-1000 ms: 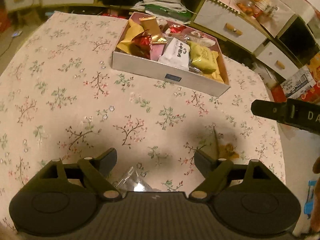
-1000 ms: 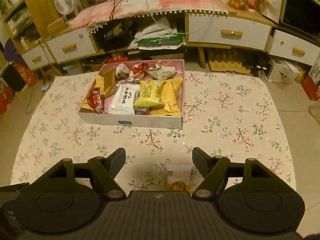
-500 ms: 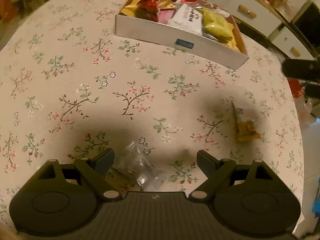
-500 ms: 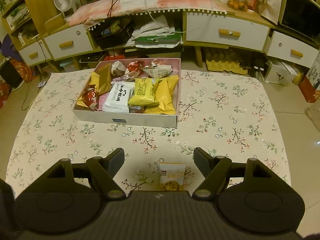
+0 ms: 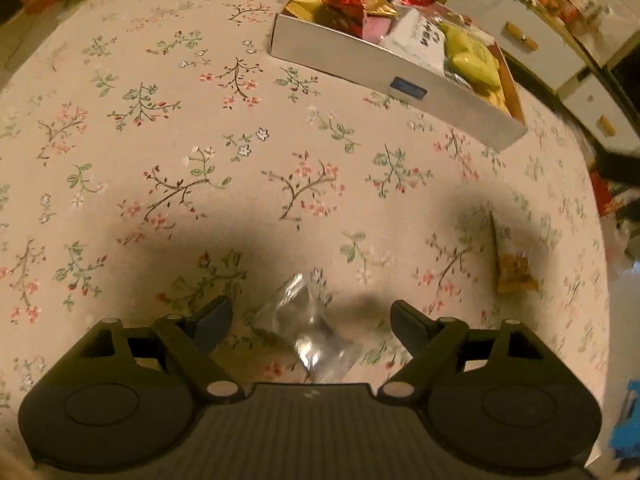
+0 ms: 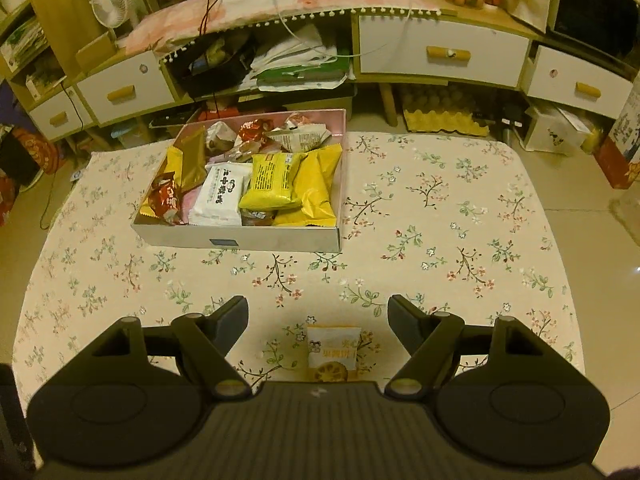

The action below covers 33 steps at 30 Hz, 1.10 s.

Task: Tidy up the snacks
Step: 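Move both grippers to the clear wrapper and small white packet, then grasp the clear wrapper with the left gripper while the right grasps the small white packet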

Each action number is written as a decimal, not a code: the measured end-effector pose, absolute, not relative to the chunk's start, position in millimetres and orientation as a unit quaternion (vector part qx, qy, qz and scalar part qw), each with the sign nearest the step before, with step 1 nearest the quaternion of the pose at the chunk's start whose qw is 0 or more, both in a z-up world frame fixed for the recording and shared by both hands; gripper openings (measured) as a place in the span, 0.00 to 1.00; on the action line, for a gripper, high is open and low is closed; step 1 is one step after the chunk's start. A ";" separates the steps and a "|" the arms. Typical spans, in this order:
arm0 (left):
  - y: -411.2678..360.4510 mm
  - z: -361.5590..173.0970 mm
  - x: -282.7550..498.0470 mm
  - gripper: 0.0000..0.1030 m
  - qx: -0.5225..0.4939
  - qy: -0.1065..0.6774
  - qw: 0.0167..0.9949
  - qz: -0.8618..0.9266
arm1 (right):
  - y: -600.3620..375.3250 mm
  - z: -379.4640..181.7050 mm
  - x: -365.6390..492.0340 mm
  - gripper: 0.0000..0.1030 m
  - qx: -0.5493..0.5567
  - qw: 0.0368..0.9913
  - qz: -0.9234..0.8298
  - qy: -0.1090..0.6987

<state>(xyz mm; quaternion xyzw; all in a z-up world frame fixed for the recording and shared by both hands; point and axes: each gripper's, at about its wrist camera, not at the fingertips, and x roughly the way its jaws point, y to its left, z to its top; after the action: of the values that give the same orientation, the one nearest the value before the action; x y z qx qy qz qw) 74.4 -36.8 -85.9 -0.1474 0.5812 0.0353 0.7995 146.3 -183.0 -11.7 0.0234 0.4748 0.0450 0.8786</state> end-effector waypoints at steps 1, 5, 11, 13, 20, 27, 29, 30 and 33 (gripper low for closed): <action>-40.2 -86.8 70.6 0.85 -0.138 0.581 0.801 0.039 | -182.4 -12.0 146.0 0.72 0.020 0.878 0.045 0.476; -53.3 -92.6 63.2 0.81 -0.099 0.574 0.812 0.047 | -182.6 -13.3 147.4 0.72 0.014 0.877 0.044 0.478; -70.5 -90.3 67.2 0.37 -0.065 0.553 0.830 -0.004 | -184.3 -18.5 152.5 0.71 0.031 0.870 0.052 0.489; -70.6 -89.4 67.1 0.36 -0.064 0.551 0.832 -0.018 | -185.6 -20.6 153.4 0.71 0.035 0.868 0.052 0.493; -56.0 -72.8 75.5 0.35 -0.094 0.529 0.843 -0.027 | -188.0 -48.8 161.5 0.70 -0.009 0.845 0.037 0.533; -45.7 -67.5 83.7 0.35 -0.107 0.521 0.847 -0.017 | -181.4 -78.1 162.6 0.67 -0.013 0.820 0.064 0.569; -44.6 -65.4 84.4 0.35 -0.107 0.520 0.848 -0.017 | -174.8 -84.3 163.3 0.64 -0.023 0.813 0.069 0.578; -44.4 -64.2 83.4 0.35 -0.108 0.519 0.848 -0.019 | -171.2 -88.2 164.1 0.61 -0.028 0.811 0.069 0.581; -45.2 -60.6 83.1 0.35 -0.107 0.515 0.850 -0.027 | -162.1 -99.3 167.4 0.50 -0.054 0.801 0.065 0.593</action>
<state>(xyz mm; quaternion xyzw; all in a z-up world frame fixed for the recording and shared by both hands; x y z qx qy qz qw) 83.1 -45.2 -60.6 -0.1067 0.5154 -0.0267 0.8499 167.4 -162.1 -99.3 -0.0538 0.5927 0.0653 0.8010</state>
